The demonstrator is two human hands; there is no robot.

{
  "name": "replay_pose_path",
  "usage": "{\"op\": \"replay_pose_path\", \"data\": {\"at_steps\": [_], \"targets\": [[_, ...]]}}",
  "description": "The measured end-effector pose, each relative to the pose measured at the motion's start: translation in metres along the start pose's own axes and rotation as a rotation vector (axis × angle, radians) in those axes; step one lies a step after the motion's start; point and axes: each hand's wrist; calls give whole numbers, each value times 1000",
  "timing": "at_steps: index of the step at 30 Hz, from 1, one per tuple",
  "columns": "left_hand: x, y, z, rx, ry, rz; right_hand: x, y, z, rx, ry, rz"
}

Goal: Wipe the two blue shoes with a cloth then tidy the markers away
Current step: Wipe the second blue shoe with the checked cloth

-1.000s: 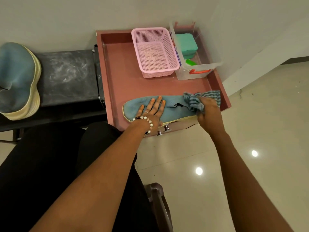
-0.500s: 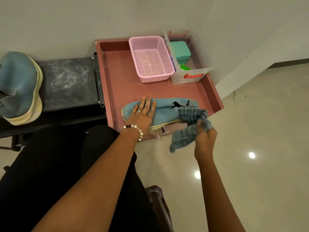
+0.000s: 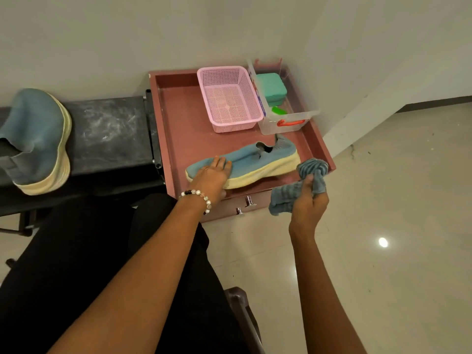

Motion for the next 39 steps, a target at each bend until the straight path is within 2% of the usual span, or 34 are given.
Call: {"op": "replay_pose_path", "data": {"at_steps": [2, 5, 8, 12, 15, 17, 18, 22, 24, 27, 29, 32, 36, 39], "targets": [[-5, -6, -10, -123, 57, -84, -7, -6, 9, -53, -100, -135], [-13, -8, -17, -156, 101, -188, -17, -4, 32, -225, -341, -395], [-15, -7, -14, -149, 103, -194, -43, 7, 57, -445, -593, -674], [-15, -10, -9, -79, 78, -233, -72, 13, 60, -531, -781, -896], [-17, -6, -12, -46, 43, -207, -47, 13, 48, -559, -956, -1067], [-18, -4, -12, -27, 32, -168, -16, 16, 42, -617, -991, -1163], [-19, -3, -12, -17, 24, -157, 2, 17, 40, -655, -965, -1169], [-18, -3, -12, -9, 27, -143, 43, 13, 44, -750, -853, -972], [-16, -2, -12, -8, 40, -147, 30, 15, 54, -751, -737, -919], [-16, 0, -13, 12, 16, -141, -21, 15, 66, -688, -516, -712], [-15, 0, -13, 11, 12, -150, -53, 18, 66, -537, -567, -711], [-10, -5, -13, -19, 16, -177, -68, 20, 58, -392, -777, -829], [-12, -4, -14, 44, 48, -135, -31, 11, 51, -438, -1028, -991], [-16, -3, -17, 17, 93, -144, 18, 8, 55, -601, -1042, -1055]]}}
Point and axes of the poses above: each hand's wrist, its own x-axis towards the middle knuckle, its own z-axis out of the palm, y = z × x, and after that the axes turned 15 degrees about y, right-handed
